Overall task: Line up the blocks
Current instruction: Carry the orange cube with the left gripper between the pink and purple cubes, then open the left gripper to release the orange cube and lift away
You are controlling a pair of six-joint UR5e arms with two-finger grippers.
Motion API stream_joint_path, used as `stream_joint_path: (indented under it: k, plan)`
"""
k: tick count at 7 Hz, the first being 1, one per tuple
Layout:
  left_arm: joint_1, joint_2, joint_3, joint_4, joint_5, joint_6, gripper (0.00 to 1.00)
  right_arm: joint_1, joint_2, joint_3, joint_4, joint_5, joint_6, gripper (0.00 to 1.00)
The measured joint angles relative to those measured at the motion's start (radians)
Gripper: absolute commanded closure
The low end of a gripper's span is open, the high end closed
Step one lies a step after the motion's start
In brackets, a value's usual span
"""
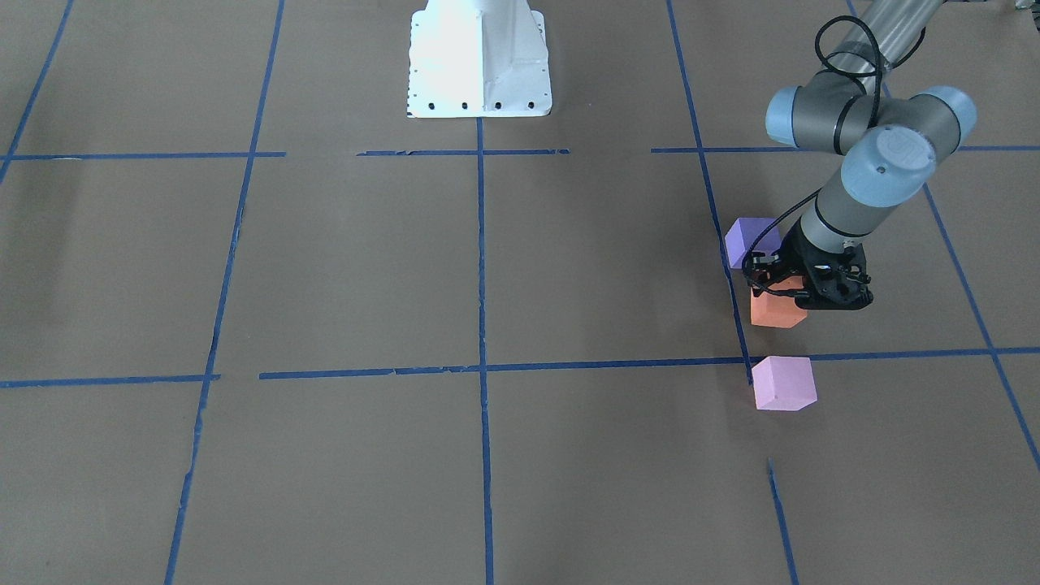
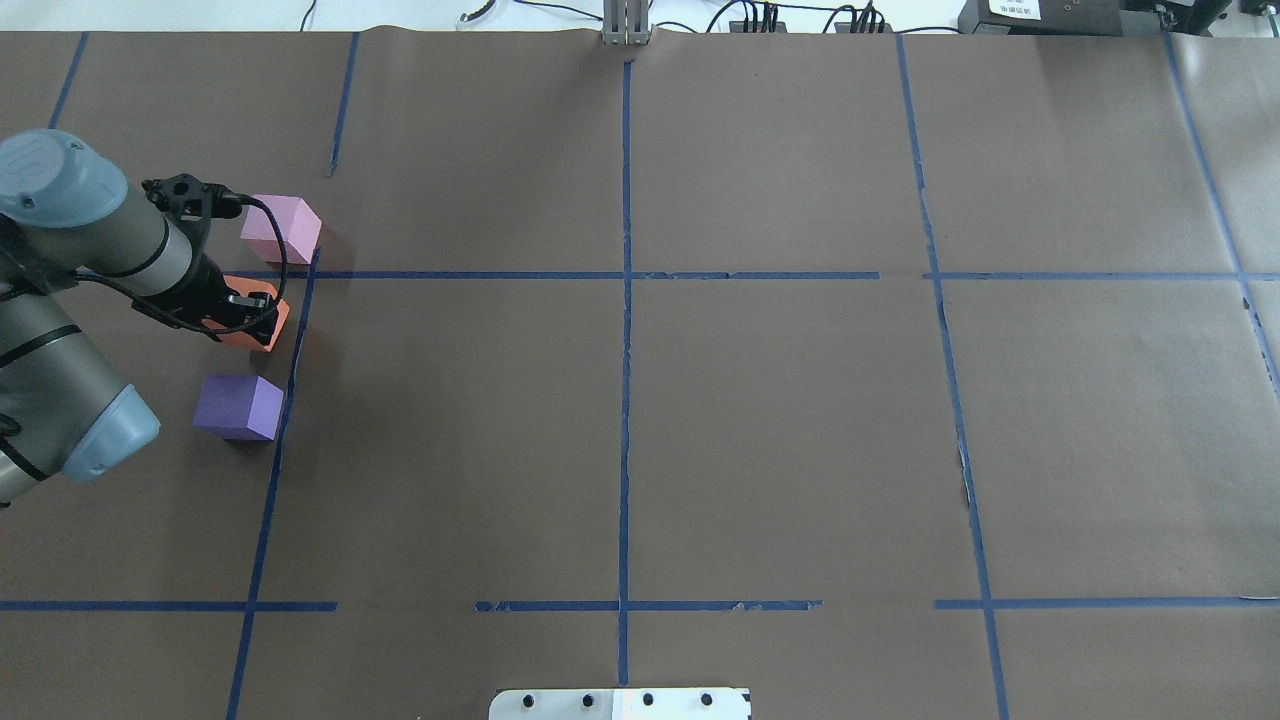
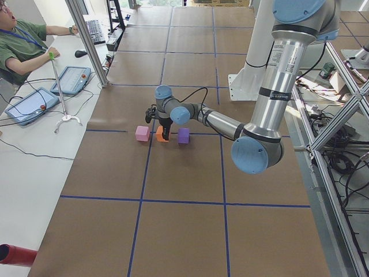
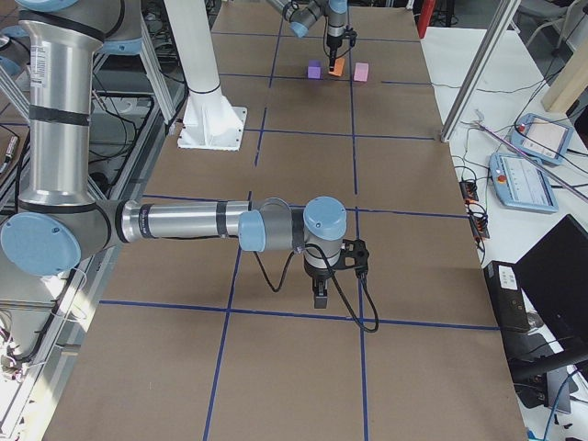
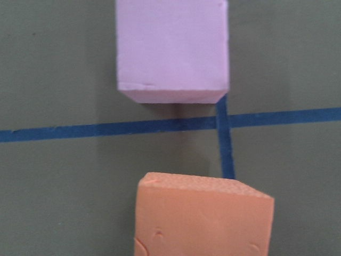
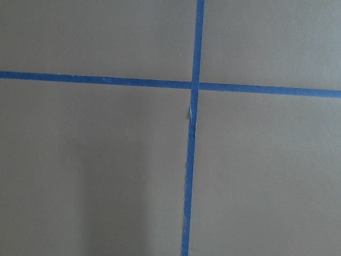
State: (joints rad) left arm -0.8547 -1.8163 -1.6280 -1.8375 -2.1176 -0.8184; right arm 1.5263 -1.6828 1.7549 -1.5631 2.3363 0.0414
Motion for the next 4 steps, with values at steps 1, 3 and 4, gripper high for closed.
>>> stream_joint_path:
  k: [1, 3, 4]
  plan:
    - [0.001, -0.002, 0.009, -0.005, -0.019, -0.007, 0.00, 0.000, 0.000, 0.000, 0.000, 0.000, 0.000, 0.00]
    - [-0.008, -0.005, 0.006, -0.007, -0.029, -0.012, 0.00, 0.000, -0.001, 0.000, 0.000, 0.000, 0.000, 0.00]
    - [-0.053, -0.005, -0.015, 0.001, -0.030, -0.001, 0.00, 0.000, -0.001, 0.000, 0.000, 0.000, 0.000, 0.00]
